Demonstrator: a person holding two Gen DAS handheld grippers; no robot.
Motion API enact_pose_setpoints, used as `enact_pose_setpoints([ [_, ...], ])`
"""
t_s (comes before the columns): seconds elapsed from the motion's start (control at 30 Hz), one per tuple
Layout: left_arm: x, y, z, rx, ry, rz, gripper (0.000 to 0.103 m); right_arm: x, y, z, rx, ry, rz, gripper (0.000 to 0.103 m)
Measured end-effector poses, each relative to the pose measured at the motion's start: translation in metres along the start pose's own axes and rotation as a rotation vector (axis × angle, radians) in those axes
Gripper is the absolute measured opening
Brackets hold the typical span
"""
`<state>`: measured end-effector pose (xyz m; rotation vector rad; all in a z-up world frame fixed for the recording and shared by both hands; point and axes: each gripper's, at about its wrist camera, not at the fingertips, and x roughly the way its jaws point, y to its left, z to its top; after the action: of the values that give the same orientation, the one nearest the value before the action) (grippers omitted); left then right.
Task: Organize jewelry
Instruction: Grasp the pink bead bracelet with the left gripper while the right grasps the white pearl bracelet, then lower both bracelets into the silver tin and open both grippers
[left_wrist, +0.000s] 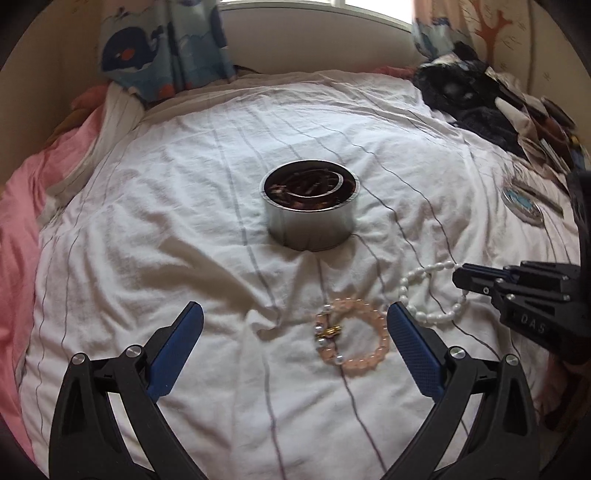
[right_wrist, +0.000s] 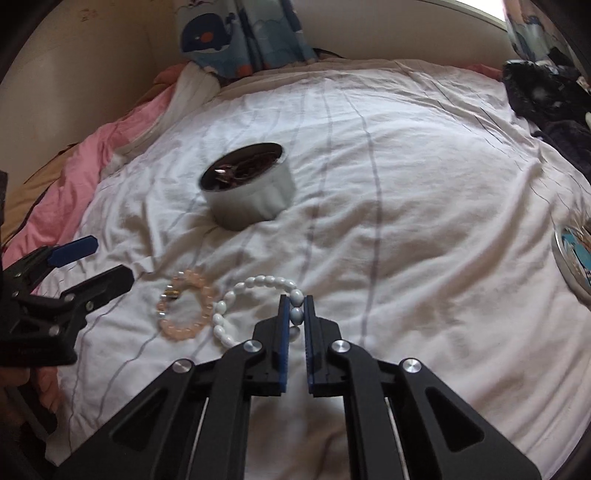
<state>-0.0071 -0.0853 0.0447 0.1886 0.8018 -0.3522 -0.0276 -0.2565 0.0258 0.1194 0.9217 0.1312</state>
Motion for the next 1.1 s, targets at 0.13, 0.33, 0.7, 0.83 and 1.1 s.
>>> enact_pose_setpoints([
  [0.13,0.027,-0.019,-0.002,0.061,0.063,-0.011,0.096,0.012,-0.015,-0.004,0.036,0.058,-0.007,0.015],
  [0.33,0.039,-0.002,-0.013,-0.031,0.14,-0.133,0.038,0.018,-0.01,-0.003,0.025,0.048,-0.008,0.046],
  [0.7,0.013,0.009,-0.007,-0.087,0.09,-0.211,0.008,0.013,0.017,0.003,-0.014,-0.007,0.114,0.008],
  [0.83,0.008,0.009,-0.004,-0.067,0.074,-0.186,0.008,0.003,0.021,0.008,-0.012,-0.062,0.131,0.008],
  [1.1,-0.004,0.006,0.003,-0.004,0.042,-0.098,0.008,-0.008,0.022,0.014,0.002,-0.13,0.17,0.008],
])
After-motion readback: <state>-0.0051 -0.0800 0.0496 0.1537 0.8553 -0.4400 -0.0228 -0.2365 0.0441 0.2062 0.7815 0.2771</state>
